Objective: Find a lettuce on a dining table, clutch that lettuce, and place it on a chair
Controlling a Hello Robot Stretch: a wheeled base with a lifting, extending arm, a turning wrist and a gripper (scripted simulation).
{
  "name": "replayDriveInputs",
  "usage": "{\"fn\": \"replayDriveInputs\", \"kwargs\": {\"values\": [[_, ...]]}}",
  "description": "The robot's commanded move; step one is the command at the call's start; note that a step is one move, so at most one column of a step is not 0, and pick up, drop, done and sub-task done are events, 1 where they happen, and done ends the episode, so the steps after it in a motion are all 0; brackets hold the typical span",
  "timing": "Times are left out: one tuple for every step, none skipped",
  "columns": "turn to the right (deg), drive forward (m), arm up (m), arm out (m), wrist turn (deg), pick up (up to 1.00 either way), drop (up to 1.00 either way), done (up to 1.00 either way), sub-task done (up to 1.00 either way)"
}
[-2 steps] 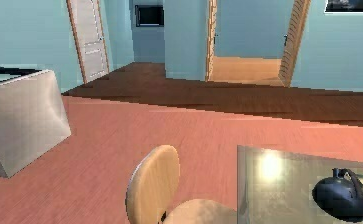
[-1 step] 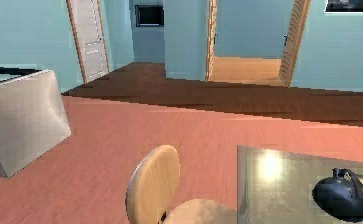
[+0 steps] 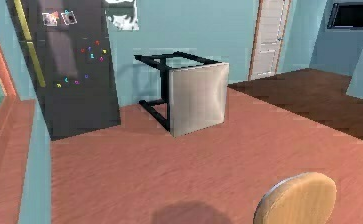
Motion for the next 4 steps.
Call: {"fn": "replayDriveInputs", "kwargs": {"values": [[0.0, 0.55, 0.00, 0.00, 0.0, 0.00, 0.00, 0.00, 0.00], [45.0, 0.00, 0.00, 0.00, 0.0, 0.00, 0.00, 0.00, 0.00], [45.0, 0.00, 0.00, 0.00, 0.0, 0.00, 0.00, 0.00, 0.00], [45.0, 0.00, 0.00, 0.00, 0.0, 0.00, 0.00, 0.00, 0.00]]}}
